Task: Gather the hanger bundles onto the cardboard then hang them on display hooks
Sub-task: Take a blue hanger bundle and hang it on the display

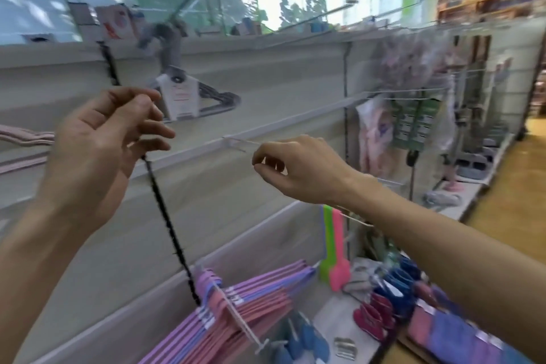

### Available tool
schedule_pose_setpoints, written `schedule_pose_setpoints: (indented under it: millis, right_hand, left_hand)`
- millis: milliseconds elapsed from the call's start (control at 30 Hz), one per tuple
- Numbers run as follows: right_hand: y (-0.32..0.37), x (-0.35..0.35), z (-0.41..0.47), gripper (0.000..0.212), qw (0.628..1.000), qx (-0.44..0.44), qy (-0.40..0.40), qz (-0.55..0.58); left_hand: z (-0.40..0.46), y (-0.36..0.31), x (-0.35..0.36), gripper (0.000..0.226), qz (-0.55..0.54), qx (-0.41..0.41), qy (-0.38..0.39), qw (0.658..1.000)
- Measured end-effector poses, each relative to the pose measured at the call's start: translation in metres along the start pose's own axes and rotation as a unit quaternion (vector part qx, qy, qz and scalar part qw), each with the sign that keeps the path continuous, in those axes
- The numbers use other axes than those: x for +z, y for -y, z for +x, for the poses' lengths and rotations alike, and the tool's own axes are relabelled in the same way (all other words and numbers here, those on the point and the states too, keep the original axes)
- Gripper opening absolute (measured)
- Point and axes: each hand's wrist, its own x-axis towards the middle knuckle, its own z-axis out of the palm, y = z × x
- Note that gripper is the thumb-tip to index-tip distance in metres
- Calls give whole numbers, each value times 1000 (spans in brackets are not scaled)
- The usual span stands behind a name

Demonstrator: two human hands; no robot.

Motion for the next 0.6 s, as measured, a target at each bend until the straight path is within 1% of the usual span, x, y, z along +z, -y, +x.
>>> schedule_pose_setpoints:
  millis: [233,333,500,600]
  right_hand:
    - [-101,-65,-91,19,995,63,32,-70]
    - [-143,-93,-134,19,990,106,34,-90]
    - [-200,-135,-193,26,977,164,51,-124]
    - [-230,-152,-224,24,969,198,58,-136]
  left_hand:
    - [10,29,143,20,-62,-26,68,995]
    - [14,43,209,8,-92,-35,100,990]
    - [15,66,308,12,-147,-57,137,978]
    - [11,83,361,10,-165,-80,164,969]
